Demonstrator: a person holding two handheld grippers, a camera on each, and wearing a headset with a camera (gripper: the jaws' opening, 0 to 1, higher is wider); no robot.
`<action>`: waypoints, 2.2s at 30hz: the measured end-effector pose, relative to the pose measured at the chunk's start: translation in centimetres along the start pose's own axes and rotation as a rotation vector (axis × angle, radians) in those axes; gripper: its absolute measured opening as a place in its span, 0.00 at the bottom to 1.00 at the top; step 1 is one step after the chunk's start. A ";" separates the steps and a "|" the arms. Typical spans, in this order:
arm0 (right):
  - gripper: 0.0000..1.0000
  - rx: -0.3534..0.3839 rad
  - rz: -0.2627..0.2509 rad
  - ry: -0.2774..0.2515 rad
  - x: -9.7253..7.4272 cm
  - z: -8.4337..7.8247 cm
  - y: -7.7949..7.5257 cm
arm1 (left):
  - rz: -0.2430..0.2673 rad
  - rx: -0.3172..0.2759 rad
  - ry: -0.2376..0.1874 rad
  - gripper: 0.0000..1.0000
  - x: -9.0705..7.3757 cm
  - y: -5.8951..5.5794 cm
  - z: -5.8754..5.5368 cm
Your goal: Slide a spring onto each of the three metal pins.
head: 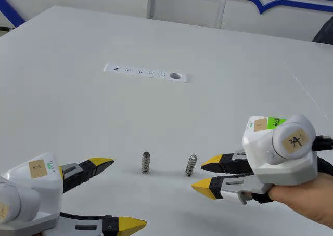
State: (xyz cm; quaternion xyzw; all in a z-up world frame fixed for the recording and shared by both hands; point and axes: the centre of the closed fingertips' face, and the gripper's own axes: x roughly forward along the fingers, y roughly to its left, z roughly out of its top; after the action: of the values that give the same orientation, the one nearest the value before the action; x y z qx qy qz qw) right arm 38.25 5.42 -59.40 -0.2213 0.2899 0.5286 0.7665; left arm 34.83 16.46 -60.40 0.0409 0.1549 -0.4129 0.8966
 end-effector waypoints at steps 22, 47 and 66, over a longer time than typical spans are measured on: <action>0.30 0.116 -0.082 -0.050 -3.8 -3.6 -1.4 | -0.001 0.007 0.000 0.84 -0.1 -0.4 0.3; 0.43 0.153 -0.160 -0.124 -7.1 -6.3 -4.0 | 0.001 0.011 0.010 0.84 -0.1 -0.8 0.5; 0.61 0.065 -0.119 -0.141 -7.4 -8.2 -3.9 | 0.015 -0.009 0.013 0.85 -0.1 -0.6 0.1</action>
State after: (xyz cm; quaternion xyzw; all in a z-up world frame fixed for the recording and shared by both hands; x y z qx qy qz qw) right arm 38.18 -6.25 -60.28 -0.1754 0.2384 0.4870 0.8217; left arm 34.34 16.17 -60.23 0.0407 0.1622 -0.4053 0.8988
